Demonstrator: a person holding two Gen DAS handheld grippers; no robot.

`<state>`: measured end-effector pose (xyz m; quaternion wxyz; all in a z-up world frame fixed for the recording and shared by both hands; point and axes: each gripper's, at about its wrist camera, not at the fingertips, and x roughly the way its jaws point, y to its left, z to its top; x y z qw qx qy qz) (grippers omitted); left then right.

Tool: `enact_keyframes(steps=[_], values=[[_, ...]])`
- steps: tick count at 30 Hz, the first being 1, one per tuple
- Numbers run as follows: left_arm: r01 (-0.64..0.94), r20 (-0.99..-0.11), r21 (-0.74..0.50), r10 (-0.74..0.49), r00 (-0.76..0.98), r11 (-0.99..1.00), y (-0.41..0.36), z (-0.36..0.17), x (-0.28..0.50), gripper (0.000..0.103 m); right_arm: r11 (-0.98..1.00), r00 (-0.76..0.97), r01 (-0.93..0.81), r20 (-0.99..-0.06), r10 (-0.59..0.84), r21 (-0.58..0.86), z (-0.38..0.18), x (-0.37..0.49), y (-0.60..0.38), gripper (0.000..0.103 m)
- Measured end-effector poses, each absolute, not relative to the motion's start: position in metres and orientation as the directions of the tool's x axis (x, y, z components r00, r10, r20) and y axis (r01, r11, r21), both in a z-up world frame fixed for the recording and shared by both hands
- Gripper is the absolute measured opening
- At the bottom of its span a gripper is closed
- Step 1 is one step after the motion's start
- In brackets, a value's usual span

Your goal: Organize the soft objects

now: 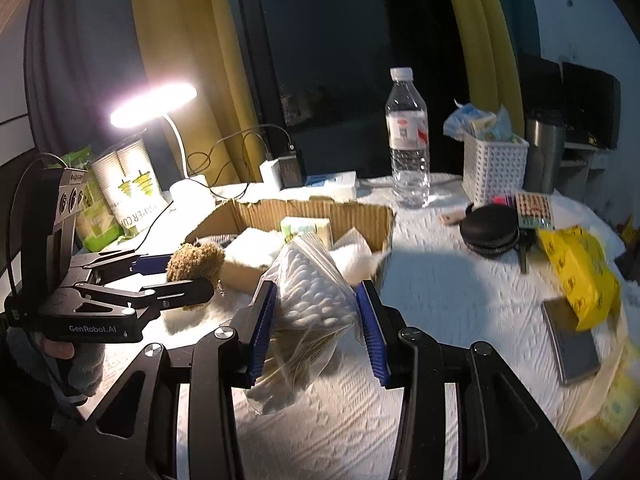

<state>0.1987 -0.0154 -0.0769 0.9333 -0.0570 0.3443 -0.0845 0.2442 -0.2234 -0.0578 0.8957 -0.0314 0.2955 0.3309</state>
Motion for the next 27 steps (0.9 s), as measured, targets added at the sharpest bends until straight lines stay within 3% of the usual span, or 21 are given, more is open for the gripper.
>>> enact_keyframes(steps=[13, 25, 27], values=[[0.131, -0.596, -0.163, -0.204, 0.776, 0.978, -0.012, -0.065, 0.229, 0.065, 0.763, 0.619, -0.637, -0.517, 0.59, 0.109, -0.038, 0.279, -0.202, 0.043], [0.125, -0.619, -0.183, -0.213, 0.756, 0.975, -0.012, -0.082, 0.267, 0.065, 0.752, 0.592, -0.645, -0.532, 0.606, 0.138, -0.053, 0.319, -0.19, 0.043], [0.123, -0.627, -0.187, -0.215, 0.748, 0.975, -0.012, -0.087, 0.273, 0.065, 0.751, 0.59, -0.644, -0.533, 0.607, 0.142, -0.056, 0.325, -0.188, 0.04]])
